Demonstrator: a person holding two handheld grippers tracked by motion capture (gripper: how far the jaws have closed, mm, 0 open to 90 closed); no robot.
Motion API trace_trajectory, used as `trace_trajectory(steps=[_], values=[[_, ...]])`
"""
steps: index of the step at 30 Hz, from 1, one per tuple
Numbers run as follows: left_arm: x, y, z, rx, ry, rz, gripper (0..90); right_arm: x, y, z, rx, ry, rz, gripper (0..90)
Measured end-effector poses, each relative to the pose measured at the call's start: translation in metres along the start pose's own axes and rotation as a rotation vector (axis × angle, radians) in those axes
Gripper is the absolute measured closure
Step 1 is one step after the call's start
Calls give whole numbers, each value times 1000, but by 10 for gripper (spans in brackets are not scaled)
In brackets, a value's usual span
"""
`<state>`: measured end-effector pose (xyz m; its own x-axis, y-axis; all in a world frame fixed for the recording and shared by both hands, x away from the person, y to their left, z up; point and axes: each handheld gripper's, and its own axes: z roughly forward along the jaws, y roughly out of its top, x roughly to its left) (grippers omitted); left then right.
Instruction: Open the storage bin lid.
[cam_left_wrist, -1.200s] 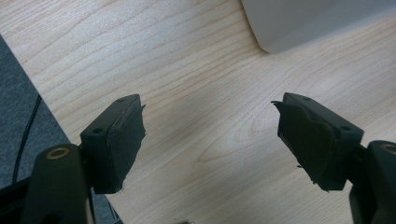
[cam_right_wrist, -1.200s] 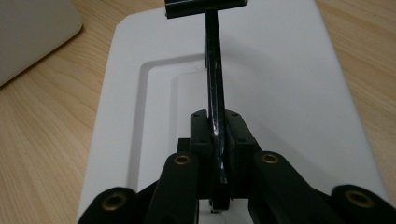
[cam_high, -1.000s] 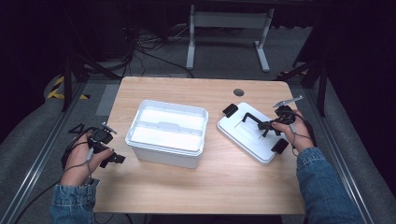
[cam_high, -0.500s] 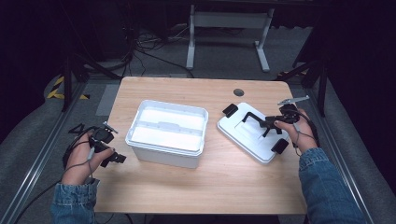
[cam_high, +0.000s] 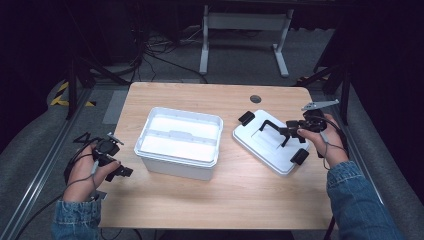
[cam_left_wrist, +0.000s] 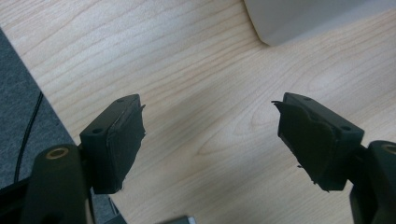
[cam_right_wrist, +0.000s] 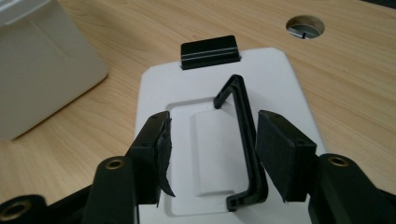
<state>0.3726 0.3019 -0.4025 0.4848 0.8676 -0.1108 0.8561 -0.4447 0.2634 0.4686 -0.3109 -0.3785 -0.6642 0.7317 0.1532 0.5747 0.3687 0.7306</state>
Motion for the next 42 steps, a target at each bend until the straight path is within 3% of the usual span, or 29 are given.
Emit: trace_trajectory(steps=[6,12,22,27,30,33,42], values=[[0,-10,-4,-6,6,-17,232,27,7,-15,-22,21,-63,453],[0,-11,-6,-20,11,-8,231,56,7,-21,-17,58,-114,449],[-1,-6,-3,-17,-3,0,226,92,-6,-15,-6,112,-175,441],[0,-4,-2,-10,1,10,226,102,-15,-11,-7,129,-183,437],[0,-3,-2,-16,1,-4,226,109,-22,-7,-7,131,-192,435],[-2,0,0,-6,-1,11,225,115,-29,-3,-6,145,-191,435],[-5,2,2,6,13,36,217,127,-50,16,-6,193,-154,435]])
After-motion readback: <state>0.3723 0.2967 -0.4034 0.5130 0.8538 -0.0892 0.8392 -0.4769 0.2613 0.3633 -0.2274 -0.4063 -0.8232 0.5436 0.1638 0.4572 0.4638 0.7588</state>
